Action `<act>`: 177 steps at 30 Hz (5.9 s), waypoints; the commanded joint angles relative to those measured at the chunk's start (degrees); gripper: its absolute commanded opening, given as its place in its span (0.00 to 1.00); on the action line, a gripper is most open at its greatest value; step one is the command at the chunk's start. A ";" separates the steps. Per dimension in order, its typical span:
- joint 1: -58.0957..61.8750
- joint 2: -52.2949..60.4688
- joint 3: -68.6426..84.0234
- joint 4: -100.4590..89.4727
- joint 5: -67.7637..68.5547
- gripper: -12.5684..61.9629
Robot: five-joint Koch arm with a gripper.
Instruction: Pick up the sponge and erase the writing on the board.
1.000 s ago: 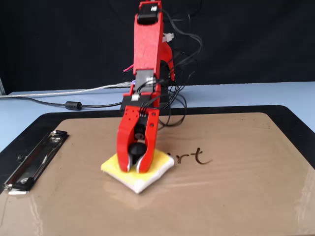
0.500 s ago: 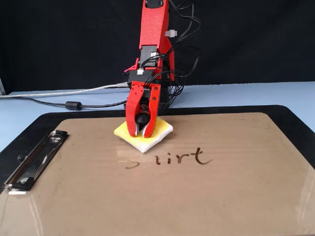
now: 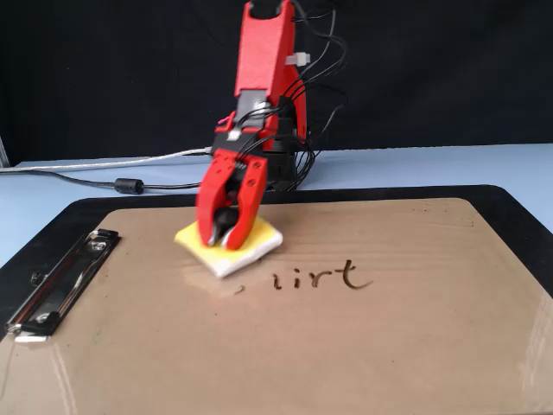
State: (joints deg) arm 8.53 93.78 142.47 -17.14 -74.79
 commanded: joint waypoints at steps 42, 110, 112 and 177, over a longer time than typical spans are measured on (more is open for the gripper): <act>-15.29 -21.97 -22.15 -0.09 -13.71 0.06; -1.93 -0.09 4.04 -3.16 0.97 0.06; -8.00 5.36 5.80 -2.90 0.44 0.06; -28.56 -13.80 2.81 -27.25 -14.85 0.06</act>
State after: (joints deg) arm -19.95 76.46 141.33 -44.38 -90.26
